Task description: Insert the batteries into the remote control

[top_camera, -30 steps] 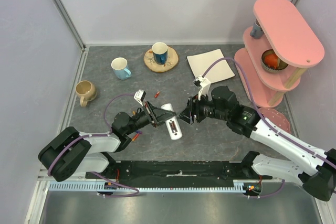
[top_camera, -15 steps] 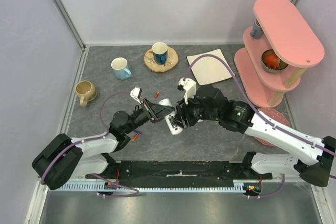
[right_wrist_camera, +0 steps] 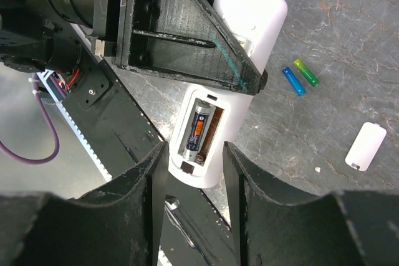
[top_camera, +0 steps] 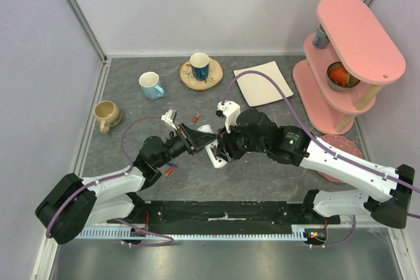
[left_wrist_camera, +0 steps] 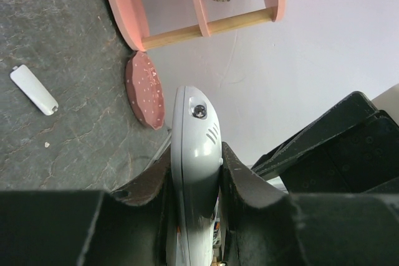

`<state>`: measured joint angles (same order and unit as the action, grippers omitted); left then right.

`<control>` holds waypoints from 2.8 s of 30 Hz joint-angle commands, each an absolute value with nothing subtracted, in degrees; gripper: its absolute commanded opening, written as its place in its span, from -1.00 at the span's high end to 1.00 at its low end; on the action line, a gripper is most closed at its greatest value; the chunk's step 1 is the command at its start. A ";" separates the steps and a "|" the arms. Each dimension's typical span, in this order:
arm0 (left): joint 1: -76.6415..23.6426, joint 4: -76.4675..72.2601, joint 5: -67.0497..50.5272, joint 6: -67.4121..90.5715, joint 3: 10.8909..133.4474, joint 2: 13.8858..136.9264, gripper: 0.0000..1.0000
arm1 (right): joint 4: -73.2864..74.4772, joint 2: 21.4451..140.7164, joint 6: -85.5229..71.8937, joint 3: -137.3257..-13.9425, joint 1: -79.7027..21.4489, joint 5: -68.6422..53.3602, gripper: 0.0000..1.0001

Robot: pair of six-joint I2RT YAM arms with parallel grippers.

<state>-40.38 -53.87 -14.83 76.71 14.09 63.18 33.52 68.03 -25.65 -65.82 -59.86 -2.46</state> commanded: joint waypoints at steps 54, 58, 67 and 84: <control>-40.87 -48.69 -13.27 74.36 17.58 62.32 0.96 | 30.67 72.51 -26.02 -66.53 -60.91 -1.85 0.20; -40.87 -48.69 -13.36 74.44 17.75 61.88 0.96 | 30.67 73.04 -26.28 -66.18 -60.91 -1.85 0.23; -40.87 -48.78 -13.10 74.44 17.84 60.73 0.96 | 30.76 73.56 -26.80 -65.30 -60.91 -1.85 0.27; -40.87 -48.96 -13.36 74.36 17.58 59.77 0.96 | 31.90 74.45 -27.42 -65.04 -60.91 -0.62 0.62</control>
